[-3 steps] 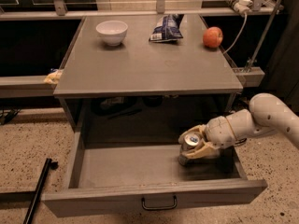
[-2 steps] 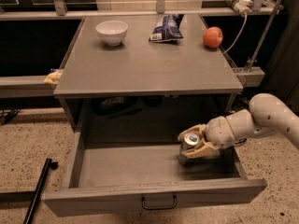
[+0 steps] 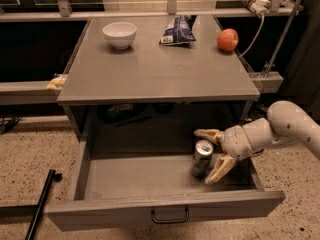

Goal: Place redbull can into top drawer

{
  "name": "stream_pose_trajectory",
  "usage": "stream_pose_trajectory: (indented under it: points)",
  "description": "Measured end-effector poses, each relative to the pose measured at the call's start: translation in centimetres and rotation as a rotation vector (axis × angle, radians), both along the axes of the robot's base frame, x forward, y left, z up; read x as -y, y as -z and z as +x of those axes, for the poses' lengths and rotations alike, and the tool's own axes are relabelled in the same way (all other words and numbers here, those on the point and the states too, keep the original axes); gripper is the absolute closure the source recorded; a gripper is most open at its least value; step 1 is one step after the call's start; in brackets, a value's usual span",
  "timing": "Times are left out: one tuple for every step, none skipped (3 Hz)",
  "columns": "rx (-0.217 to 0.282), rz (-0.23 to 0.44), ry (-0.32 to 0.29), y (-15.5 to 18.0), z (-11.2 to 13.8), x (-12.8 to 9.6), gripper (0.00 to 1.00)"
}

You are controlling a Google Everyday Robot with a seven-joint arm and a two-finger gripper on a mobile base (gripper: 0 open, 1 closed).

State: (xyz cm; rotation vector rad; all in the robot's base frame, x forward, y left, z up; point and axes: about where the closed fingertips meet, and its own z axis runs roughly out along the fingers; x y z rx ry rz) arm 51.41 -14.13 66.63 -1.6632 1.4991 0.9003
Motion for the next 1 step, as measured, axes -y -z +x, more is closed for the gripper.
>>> stream_pose_trajectory:
  points:
    - [0.0, 0.0, 0.0, 0.0, 0.0, 0.0, 0.0]
